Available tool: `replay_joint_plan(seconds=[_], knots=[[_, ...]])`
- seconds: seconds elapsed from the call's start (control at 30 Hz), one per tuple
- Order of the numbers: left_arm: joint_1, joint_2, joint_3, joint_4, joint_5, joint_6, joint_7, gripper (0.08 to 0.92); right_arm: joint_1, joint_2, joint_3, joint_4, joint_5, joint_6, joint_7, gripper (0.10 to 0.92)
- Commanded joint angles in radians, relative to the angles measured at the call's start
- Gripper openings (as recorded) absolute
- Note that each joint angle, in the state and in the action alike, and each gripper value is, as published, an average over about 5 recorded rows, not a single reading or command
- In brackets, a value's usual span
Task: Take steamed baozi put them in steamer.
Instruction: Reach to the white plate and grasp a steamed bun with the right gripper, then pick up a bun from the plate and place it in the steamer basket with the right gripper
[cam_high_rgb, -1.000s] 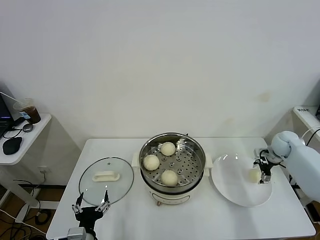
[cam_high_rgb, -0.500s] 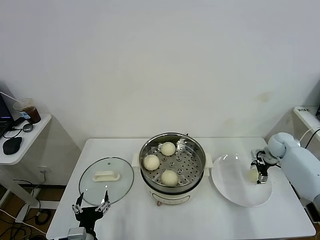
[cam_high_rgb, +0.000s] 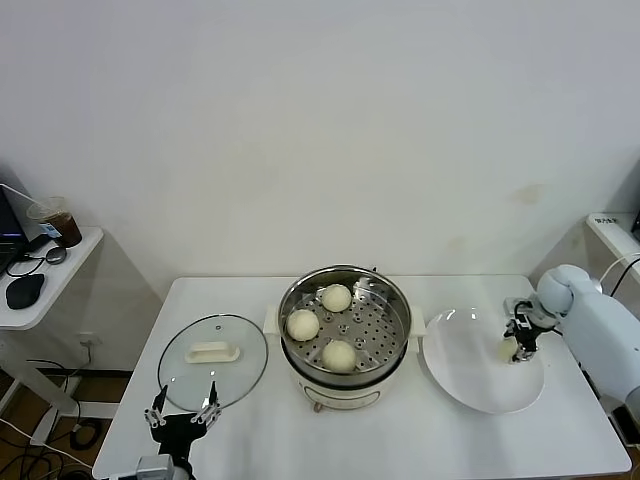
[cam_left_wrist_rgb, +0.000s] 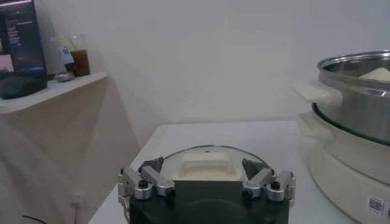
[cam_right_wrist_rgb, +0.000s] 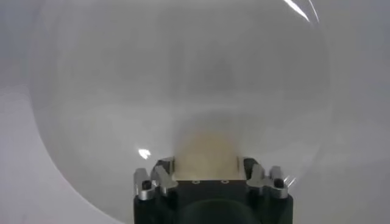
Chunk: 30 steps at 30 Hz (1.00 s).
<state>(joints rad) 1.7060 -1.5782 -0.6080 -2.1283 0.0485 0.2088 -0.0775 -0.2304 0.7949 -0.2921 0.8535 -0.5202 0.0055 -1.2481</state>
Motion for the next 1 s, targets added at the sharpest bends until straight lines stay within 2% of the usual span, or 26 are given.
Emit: replay_joint_plan(seconds=[0.03,0.13,0.23,0.5,0.77,1.0], knots=[[-0.002,0.001,0.006,0.003,0.008,-0.001,-0.002,0.823,0.008,-0.014,-0.005,0.013,0.015,-0.011,-0.013,0.469],[-0.005,0.002,0.011,0.005,0.008,-0.002,-0.003,0.823,0.027,-0.039,-0.028,0.043,0.048,-0.024,-0.02,0.401],[-0.009,0.003,0.014,0.005,0.006,-0.002,-0.003,0.823,0.07,-0.07,-0.075,0.084,0.108,-0.045,-0.032,0.377],[-0.03,0.013,0.022,0.008,0.007,-0.004,-0.008,0.823,0.382,-0.117,-0.345,0.256,0.383,-0.16,-0.073,0.382],[-0.045,0.027,0.019,-0.002,0.005,-0.006,-0.013,0.823,0.738,-0.039,-0.654,0.422,0.727,-0.312,-0.075,0.389],[-0.044,0.027,0.019,-0.014,0.004,-0.008,-0.015,0.823,0.834,0.022,-0.751,0.59,0.871,-0.404,-0.058,0.404]])
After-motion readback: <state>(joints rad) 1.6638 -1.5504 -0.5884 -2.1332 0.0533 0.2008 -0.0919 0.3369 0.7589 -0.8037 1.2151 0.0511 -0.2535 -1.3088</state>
